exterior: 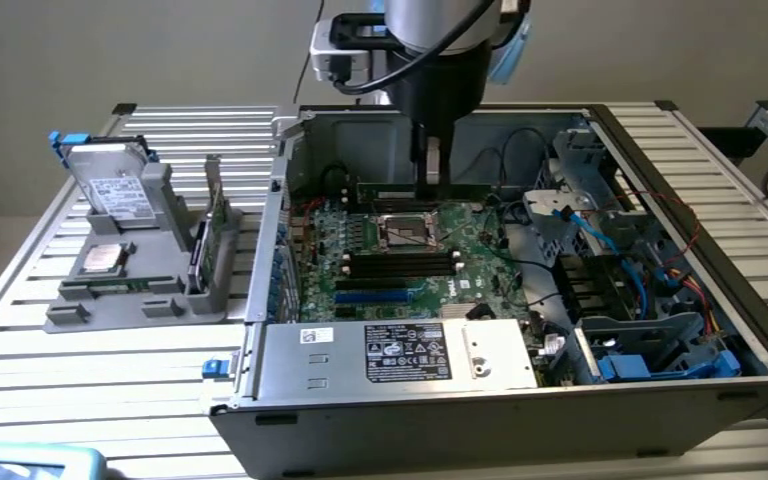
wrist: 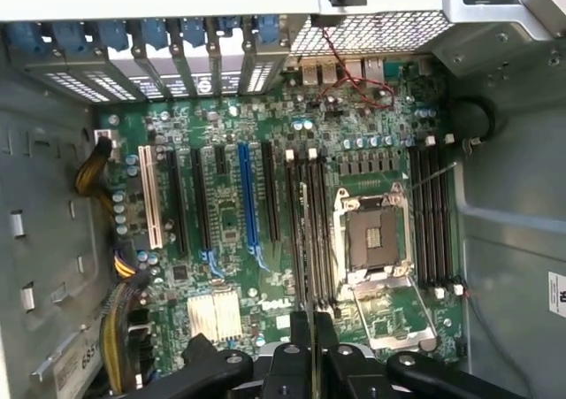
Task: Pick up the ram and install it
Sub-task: 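Insert the ram into the slot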
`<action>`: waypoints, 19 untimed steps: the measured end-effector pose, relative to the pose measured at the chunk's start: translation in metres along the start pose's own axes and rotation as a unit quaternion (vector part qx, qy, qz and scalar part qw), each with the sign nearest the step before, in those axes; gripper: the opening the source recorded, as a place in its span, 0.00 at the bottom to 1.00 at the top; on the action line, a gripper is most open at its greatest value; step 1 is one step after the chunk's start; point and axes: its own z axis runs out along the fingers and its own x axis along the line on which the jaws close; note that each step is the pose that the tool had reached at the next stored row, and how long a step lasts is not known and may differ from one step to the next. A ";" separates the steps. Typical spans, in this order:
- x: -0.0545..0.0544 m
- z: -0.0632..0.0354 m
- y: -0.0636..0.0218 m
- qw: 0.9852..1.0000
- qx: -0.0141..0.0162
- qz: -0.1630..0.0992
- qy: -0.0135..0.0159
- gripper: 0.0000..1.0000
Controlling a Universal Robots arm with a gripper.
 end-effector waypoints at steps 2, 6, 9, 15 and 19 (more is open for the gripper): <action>-0.005 0.0046 0.0009 1.000 0.000 0.000 0.000 0.15; -0.015 0.0136 0.0031 1.000 0.000 0.000 0.000 0.15; -0.019 0.0197 0.0087 1.000 0.000 0.000 0.000 0.15; -0.018 0.0300 0.0204 1.000 0.000 0.001 0.000 0.15; -0.016 0.0371 0.0206 1.000 0.001 0.006 0.000 0.15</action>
